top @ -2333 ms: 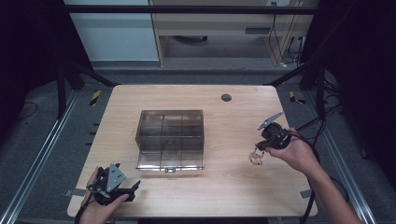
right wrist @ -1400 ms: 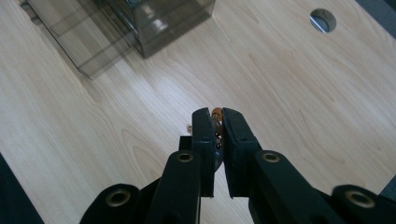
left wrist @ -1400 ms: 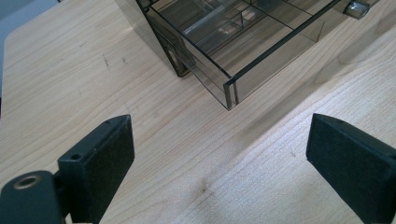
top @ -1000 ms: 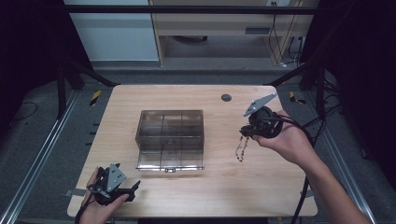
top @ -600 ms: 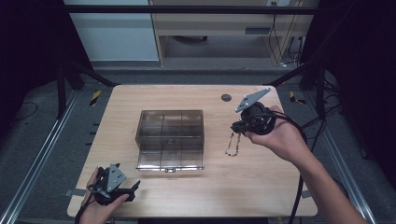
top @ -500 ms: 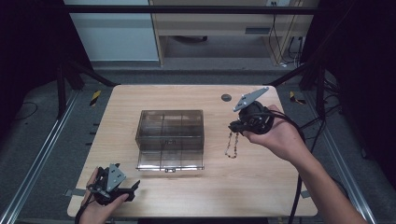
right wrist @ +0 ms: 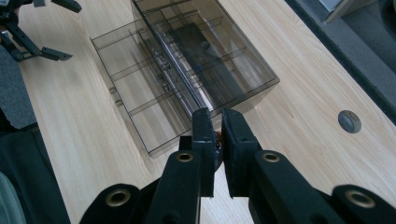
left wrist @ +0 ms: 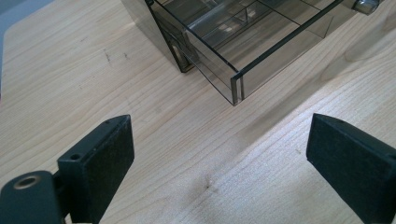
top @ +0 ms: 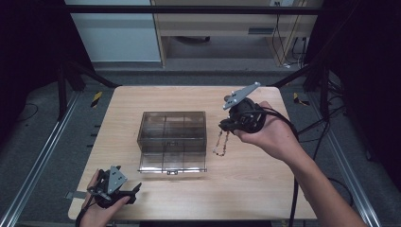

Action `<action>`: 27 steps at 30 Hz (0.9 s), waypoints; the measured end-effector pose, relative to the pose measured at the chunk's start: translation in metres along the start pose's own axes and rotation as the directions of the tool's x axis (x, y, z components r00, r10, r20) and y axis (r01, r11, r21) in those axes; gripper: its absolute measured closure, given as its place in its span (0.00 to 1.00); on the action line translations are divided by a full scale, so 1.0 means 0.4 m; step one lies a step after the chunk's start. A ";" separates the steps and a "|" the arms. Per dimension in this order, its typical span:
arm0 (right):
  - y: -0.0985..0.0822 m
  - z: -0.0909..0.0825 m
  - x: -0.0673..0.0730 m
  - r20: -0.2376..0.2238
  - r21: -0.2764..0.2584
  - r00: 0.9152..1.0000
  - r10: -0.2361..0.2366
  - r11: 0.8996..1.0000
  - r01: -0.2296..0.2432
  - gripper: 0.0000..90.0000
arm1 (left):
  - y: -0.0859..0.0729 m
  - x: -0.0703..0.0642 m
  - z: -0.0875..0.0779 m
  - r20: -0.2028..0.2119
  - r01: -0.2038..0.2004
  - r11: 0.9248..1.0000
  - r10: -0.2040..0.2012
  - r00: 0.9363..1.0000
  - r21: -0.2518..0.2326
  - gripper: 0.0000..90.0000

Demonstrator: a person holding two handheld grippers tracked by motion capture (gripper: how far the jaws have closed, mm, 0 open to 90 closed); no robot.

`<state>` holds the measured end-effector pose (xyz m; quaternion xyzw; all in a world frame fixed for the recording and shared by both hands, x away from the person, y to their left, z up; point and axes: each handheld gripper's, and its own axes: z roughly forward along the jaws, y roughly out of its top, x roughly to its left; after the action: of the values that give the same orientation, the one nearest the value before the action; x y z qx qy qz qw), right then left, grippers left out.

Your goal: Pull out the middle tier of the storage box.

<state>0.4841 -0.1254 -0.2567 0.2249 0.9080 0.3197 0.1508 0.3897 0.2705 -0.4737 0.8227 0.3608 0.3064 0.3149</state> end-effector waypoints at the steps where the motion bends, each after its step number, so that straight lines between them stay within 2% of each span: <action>1: 0.002 0.001 0.001 0.001 -0.002 1.000 -0.002 1.000 0.002 0.94 | 0.000 0.000 0.000 0.000 0.000 1.000 0.000 1.000 0.000 0.09; 27: 0.057 0.026 0.040 -0.044 -0.053 0.999 -0.026 0.998 0.023 0.94 | 0.002 -0.002 0.000 0.000 0.001 1.000 -0.001 1.000 -0.004 0.09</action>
<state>0.4819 -0.0964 -0.2518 0.2025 0.9051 0.3467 0.1402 0.3894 0.2695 -0.4734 0.8219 0.3606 0.3068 0.3167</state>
